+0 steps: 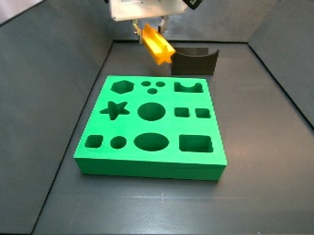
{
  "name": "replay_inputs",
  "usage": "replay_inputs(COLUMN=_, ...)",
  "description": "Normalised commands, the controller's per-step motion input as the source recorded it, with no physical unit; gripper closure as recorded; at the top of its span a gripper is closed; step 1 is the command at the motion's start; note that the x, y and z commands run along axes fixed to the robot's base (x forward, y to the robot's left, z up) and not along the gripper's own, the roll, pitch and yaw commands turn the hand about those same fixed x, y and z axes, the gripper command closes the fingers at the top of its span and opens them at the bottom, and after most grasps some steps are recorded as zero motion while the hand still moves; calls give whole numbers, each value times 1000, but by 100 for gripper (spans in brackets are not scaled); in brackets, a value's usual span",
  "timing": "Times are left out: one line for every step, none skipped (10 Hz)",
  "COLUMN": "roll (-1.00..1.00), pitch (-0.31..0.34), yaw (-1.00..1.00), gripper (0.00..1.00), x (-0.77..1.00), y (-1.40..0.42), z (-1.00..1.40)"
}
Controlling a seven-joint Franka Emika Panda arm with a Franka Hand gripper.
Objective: Pick up the star object. Move up. Place the star object on the fixture. Regrasp the star object. Move to above the board. Insert the star object.
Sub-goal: Place the star object on the fixture.
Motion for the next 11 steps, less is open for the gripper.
replay_inputs(roll=-10, pitch=-8, yaw=1, gripper=100, x=-1, y=3, z=1000)
replay_inputs(roll=-21, pitch=5, yaw=4, gripper=100, x=-10, y=-2, z=1000)
replay_inputs(roll=-33, pitch=6, yaw=10, gripper=100, x=-14, y=-5, z=1000)
replay_inputs(roll=-53, pitch=7, yaw=20, gripper=100, x=-18, y=-9, z=1000)
replay_inputs(roll=-68, pitch=5, yaw=27, gripper=100, x=-19, y=-13, z=1000)
replay_inputs(roll=-77, pitch=9, yaw=28, gripper=100, x=-23, y=-15, z=1000)
replay_inputs(roll=-91, pitch=10, yaw=25, gripper=100, x=-20, y=-12, z=849)
replay_inputs(roll=-99, pitch=15, yaw=19, gripper=100, x=-16, y=-8, z=694)
replay_inputs(roll=-109, pitch=26, yaw=7, gripper=100, x=-10, y=-5, z=485)
replay_inputs(roll=-116, pitch=33, yaw=-3, gripper=100, x=-1, y=-3, z=328)
replay_inputs(roll=-161, pitch=111, yaw=-1000, gripper=100, x=1000, y=-368, z=102)
